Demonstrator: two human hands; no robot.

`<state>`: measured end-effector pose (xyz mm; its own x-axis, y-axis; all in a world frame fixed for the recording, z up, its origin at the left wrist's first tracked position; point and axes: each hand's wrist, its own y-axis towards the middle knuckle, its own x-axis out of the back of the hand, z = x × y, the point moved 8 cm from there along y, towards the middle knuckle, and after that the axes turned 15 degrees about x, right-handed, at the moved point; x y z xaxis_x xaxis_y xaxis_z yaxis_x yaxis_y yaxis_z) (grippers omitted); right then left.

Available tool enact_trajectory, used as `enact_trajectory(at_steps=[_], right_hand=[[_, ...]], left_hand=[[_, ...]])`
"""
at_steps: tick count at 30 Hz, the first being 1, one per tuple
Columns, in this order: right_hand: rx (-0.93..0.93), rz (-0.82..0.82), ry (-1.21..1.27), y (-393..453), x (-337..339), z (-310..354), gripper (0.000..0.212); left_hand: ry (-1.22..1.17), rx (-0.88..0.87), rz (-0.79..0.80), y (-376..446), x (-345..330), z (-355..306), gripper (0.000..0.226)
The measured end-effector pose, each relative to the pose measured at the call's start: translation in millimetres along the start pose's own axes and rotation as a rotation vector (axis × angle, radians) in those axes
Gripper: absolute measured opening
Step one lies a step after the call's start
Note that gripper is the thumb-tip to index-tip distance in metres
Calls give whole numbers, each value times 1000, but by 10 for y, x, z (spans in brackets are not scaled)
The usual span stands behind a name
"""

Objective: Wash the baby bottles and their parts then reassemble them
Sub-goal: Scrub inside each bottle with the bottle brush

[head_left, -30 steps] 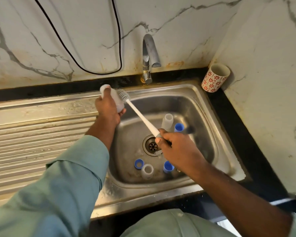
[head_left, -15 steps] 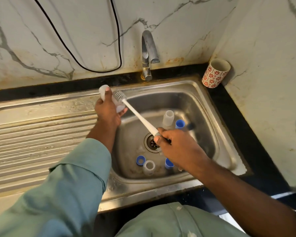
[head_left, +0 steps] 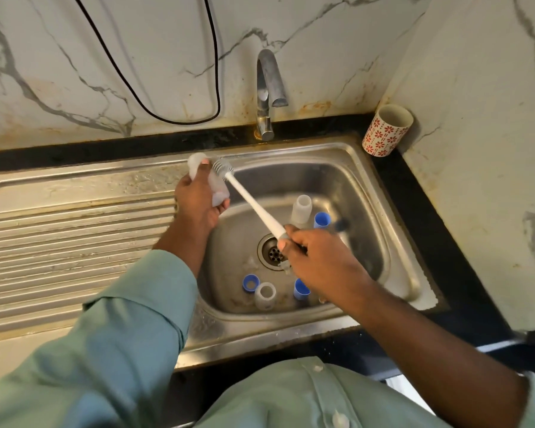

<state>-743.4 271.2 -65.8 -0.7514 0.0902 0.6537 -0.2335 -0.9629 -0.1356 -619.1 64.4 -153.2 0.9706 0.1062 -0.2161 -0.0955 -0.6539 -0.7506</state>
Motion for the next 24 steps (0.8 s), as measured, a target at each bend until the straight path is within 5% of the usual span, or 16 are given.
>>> enact_trajectory(at_steps=[5,9,14,18,24], right_hand=[[-34,-40,36,41,12,-35,35],[6,34,2,-23,-86,8,28],[-16,-36,23,151,-39,-32,39],[47,4,-3,25,-107,-7,33],[28,-41,-36,220,-112,-50,40]], left_hand=[[138,-5,72,-42,-52,96,46],[-71,39,39,34,58,25,46],[8,86,153,-18,-101,94,46],[-172,65,65,59,7,-135,45],[-64,115,82,20,-185,55,50]])
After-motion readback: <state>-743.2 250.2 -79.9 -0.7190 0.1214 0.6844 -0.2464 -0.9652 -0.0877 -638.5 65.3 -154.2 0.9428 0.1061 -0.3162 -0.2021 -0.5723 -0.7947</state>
